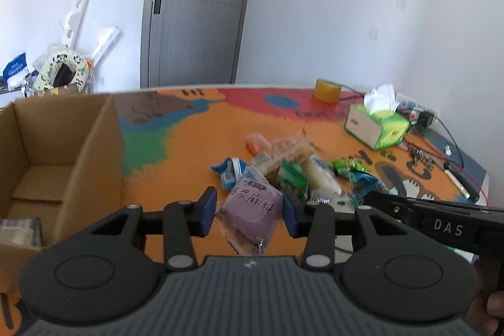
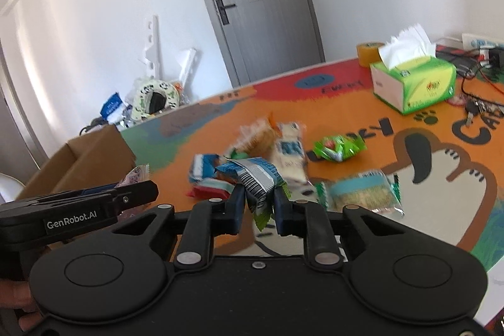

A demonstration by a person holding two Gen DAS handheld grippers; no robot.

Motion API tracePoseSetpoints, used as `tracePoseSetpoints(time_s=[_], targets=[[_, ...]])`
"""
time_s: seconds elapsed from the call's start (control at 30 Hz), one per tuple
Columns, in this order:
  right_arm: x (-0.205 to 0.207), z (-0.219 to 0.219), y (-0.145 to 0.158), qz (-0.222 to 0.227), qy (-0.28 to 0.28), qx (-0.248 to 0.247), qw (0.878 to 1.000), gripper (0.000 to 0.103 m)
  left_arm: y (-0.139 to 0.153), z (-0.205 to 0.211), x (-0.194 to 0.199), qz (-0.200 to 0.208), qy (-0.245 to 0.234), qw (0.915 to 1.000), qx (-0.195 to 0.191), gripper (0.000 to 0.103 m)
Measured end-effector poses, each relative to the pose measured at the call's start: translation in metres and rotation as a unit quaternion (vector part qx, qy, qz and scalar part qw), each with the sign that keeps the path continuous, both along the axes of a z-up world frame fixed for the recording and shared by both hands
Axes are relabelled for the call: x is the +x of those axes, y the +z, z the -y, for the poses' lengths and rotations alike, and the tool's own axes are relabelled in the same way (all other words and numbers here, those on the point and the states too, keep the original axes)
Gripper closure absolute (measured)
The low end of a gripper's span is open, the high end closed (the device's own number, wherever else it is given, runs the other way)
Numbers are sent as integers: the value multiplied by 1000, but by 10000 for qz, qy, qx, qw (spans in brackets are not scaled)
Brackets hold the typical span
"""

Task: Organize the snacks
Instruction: 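Grasp the pink snack pack with the left gripper while the right grasps the blue-silver chip bag, then carry both snacks into the cardboard box and open both grippers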

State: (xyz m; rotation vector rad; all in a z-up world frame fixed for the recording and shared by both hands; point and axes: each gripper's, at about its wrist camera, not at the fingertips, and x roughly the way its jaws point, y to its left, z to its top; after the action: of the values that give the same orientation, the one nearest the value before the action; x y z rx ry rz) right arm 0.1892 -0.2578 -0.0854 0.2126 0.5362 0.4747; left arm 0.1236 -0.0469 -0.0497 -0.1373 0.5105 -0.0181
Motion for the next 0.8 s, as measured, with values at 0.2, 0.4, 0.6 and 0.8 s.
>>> tracePoseSetpoints(time_s=[0.2,0.4,0.6,0.8], targets=[[-5,-9,17,174,95,92,9998,82,19,-10,-8,214,142,9997,-13,61],[-8,-20,30,306,228,135,9992,83,35,-26,-20,406,302,9987,-60,61],[-9,-35,41,407,387,168,9983,83,45,-40,-29,492,421,9979,-78,61],[-8,-52,48,476,557,172,9972,82,49,-59,-35,542,608,9966,-112,61]])
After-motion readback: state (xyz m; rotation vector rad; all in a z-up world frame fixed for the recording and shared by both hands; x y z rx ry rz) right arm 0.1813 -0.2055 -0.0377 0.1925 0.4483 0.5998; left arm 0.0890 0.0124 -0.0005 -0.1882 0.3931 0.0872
